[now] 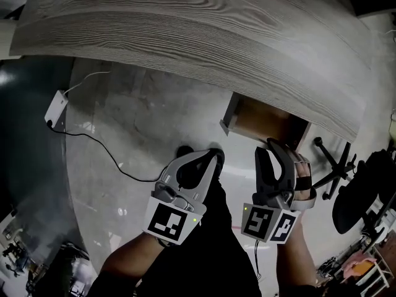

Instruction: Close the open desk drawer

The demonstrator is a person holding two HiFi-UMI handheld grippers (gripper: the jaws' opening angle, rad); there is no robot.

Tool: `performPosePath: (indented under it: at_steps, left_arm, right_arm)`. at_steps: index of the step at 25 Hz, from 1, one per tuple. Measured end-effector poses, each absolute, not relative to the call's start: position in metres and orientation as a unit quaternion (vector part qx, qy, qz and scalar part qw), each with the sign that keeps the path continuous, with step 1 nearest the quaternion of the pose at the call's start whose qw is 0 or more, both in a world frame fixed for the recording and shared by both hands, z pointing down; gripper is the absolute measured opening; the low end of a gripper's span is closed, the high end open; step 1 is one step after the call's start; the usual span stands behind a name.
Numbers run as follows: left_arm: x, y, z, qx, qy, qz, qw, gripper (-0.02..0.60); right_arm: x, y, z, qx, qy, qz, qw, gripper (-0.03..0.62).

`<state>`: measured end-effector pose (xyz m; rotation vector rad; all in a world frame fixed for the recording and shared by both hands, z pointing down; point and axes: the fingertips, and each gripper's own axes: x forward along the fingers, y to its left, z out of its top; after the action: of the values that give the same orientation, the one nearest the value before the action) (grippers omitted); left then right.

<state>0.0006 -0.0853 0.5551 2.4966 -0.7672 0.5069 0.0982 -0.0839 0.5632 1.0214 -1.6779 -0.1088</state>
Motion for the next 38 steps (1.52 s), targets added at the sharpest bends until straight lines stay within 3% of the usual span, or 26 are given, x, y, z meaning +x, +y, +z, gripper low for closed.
performPosePath:
  at_steps: [12, 27, 38]
  left_arm:
    - [0.008, -0.091, 0.559, 0.905, -0.286, 0.186, 0.254, 0.008]
    - [0.019, -0.122, 0.541, 0.909, -0.307, 0.179, 0.22, 0.008]
    - [0.022, -0.119, 0.557, 0.909, -0.299, 0.189, 0.22, 0.008]
  right_arm:
    - [0.111, -0.106, 0.556, 0.467, -0.699, -0.04, 0.54, 0.131]
    - [0.123, -0.126, 0.553, 0.503, -0.686, -0.047, 0.524, 0.14]
    - [0.131, -0.134, 0.551, 0.558, -0.65, -0.117, 0.502, 0.146]
